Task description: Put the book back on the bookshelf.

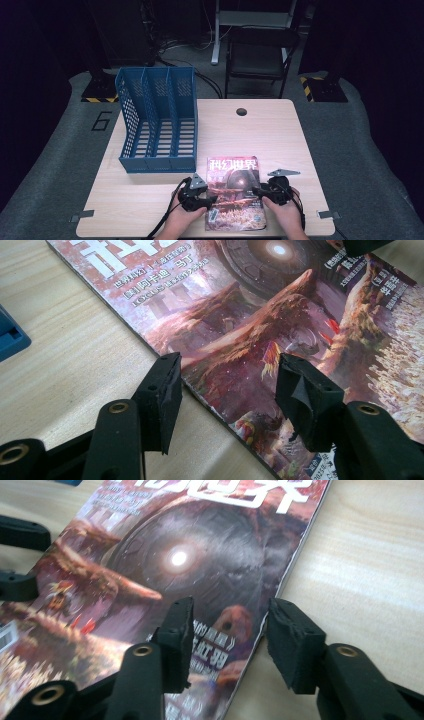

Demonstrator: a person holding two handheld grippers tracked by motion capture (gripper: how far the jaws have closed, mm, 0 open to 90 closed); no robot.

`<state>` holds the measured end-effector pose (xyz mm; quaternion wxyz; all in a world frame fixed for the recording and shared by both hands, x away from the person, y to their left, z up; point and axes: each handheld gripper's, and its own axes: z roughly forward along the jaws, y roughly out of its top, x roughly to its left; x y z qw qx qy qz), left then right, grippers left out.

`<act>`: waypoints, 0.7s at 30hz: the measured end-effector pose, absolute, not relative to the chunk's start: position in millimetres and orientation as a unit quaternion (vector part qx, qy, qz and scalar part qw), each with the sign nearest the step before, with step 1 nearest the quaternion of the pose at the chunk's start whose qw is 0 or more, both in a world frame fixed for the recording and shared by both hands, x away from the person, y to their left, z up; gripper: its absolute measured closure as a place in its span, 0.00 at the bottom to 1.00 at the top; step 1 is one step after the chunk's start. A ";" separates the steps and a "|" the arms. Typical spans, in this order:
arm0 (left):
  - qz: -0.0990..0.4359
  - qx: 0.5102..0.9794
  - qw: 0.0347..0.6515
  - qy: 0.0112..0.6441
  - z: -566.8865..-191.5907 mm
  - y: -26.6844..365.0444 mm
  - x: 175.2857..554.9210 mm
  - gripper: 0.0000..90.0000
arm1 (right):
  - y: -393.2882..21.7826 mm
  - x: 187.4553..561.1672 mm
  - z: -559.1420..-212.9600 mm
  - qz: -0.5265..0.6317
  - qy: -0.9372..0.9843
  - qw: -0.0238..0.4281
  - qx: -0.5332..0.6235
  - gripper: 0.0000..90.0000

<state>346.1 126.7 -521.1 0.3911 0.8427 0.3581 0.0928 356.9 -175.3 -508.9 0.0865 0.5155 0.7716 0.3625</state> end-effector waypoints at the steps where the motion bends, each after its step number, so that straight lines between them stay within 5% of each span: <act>1: 0.093 0.842 0.391 0.359 -521.2 126.5 345.9 0.49 | -175.0 358.2 -509.5 0.363 0.773 0.095 0.512 0.58; 21: 0.100 0.840 0.397 0.356 -522.8 126.5 344.3 0.49 | -169.9 364.1 -513.2 0.376 0.737 0.075 0.557 0.50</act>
